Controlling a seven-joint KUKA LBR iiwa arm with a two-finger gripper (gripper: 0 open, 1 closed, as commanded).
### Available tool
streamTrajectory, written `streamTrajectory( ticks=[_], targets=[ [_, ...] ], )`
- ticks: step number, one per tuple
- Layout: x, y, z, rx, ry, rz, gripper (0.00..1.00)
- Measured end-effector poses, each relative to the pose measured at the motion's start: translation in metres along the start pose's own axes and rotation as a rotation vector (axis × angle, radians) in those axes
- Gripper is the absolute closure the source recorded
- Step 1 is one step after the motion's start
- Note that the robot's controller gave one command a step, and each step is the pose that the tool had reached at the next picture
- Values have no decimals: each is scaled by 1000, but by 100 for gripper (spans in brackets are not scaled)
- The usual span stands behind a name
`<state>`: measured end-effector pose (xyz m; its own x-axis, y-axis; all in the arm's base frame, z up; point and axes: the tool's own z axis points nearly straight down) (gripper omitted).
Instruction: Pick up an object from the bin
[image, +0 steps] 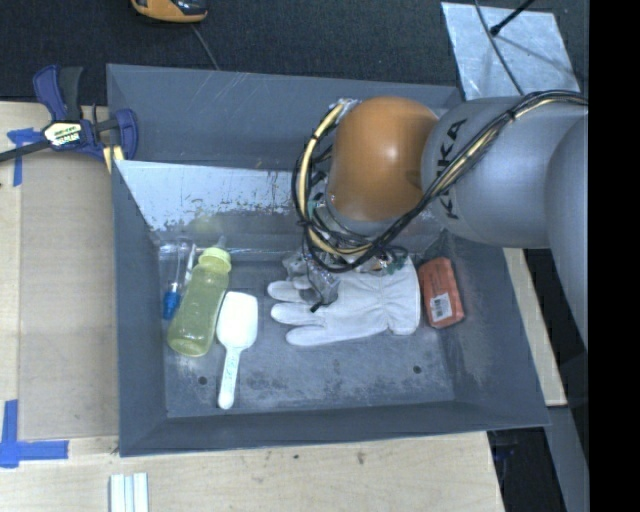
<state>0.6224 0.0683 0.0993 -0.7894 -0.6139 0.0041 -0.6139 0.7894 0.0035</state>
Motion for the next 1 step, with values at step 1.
streamTrajectory(
  ticks=[1],
  targets=[
    [-1,-1,-22,4,-5,1,100]
  ],
)
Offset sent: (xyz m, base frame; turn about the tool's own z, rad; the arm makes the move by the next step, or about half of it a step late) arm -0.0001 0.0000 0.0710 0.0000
